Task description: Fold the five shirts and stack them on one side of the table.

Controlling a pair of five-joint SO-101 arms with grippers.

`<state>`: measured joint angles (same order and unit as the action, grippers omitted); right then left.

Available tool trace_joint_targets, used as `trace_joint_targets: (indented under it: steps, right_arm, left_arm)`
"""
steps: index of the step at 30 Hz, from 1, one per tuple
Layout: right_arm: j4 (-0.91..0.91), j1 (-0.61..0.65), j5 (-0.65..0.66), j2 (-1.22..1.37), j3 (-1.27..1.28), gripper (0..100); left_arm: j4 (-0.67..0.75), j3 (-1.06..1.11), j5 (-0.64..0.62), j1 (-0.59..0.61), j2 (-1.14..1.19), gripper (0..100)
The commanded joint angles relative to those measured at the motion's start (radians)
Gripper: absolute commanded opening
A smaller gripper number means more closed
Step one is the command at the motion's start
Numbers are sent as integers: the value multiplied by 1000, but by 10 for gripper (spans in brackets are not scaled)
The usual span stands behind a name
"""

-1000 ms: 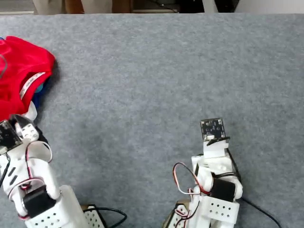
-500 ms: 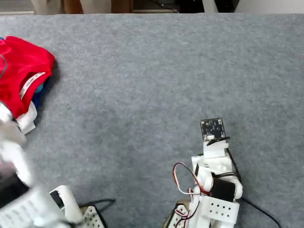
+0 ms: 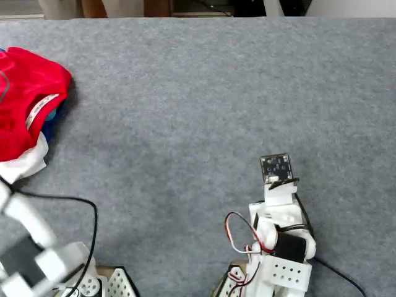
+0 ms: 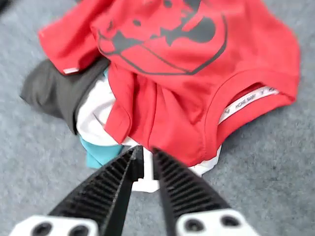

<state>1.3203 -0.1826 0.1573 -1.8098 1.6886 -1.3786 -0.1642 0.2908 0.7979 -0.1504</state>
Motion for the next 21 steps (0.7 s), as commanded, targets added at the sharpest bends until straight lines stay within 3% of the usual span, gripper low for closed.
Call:
trace_joint_targets:
  steps: [1, 5, 8, 12, 16, 21]
  right_arm:
    - [-29, 12, 2, -79, 1, 5]
    - [-66, 12, 2, -79, 1, 5]
    - [-58, 8, 2, -79, -10, 5]
    - [-37, 10, 63, -77, -31, 5]
    - [-35, 10, 130, -77, -38, 5]
    - [-37, 8, 176, -77, -38, 5]
  left_arm:
    - [-104, -310, -94, 6, 229, 132]
    - [-233, -571, -109, 6, 460, 137]
    - [-327, -732, -112, 6, 599, 213]
    - [-338, -893, -215, 71, 720, 281]
    - [-338, -984, -213, 129, 792, 293]
    - [-324, -1005, -213, 112, 926, 274]
